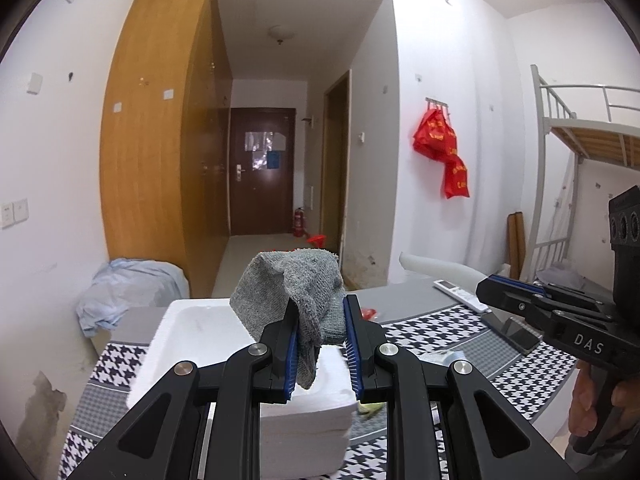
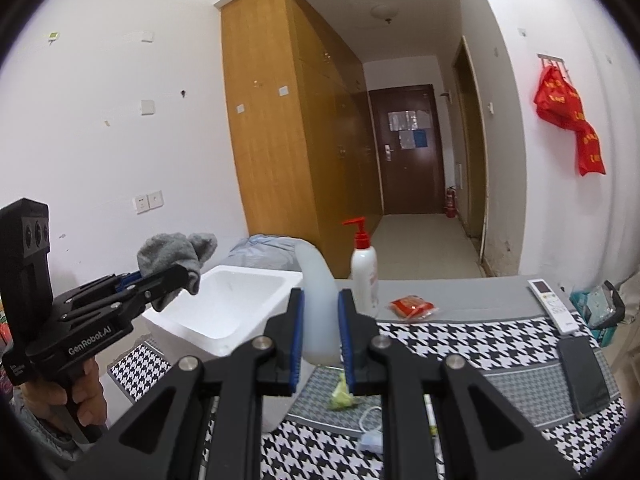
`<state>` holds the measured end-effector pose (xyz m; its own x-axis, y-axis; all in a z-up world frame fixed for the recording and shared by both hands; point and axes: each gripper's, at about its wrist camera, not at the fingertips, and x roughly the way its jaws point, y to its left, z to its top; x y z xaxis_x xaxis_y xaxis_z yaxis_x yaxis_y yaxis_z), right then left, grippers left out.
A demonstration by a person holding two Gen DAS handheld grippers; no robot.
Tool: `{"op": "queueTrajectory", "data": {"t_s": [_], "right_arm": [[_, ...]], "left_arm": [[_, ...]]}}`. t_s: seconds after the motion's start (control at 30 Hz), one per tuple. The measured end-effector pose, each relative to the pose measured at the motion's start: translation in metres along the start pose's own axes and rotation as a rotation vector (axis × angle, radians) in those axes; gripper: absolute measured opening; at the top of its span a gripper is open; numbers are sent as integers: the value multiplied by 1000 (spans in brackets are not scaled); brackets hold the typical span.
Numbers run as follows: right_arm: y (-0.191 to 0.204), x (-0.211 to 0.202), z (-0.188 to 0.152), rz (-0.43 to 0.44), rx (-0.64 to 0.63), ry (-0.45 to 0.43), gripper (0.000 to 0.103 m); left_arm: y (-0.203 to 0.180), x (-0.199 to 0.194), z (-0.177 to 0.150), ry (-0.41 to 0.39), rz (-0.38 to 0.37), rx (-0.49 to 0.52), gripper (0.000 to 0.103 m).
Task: Organize soft objects
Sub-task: 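Lower the white foam tube into the foam box with the right gripper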
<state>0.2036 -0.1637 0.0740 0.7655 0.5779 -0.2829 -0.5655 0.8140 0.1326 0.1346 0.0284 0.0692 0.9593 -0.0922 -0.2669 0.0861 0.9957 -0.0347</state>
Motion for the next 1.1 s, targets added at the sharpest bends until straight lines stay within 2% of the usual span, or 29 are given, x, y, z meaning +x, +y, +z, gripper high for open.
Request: {"op": "queueTrajectory", "data": {"t_s": [1.1], "right_arm": [[76,59,7,154,-82,70,20]], "left_arm": [[72,-25,-8,-1,133,-72,22]]}}
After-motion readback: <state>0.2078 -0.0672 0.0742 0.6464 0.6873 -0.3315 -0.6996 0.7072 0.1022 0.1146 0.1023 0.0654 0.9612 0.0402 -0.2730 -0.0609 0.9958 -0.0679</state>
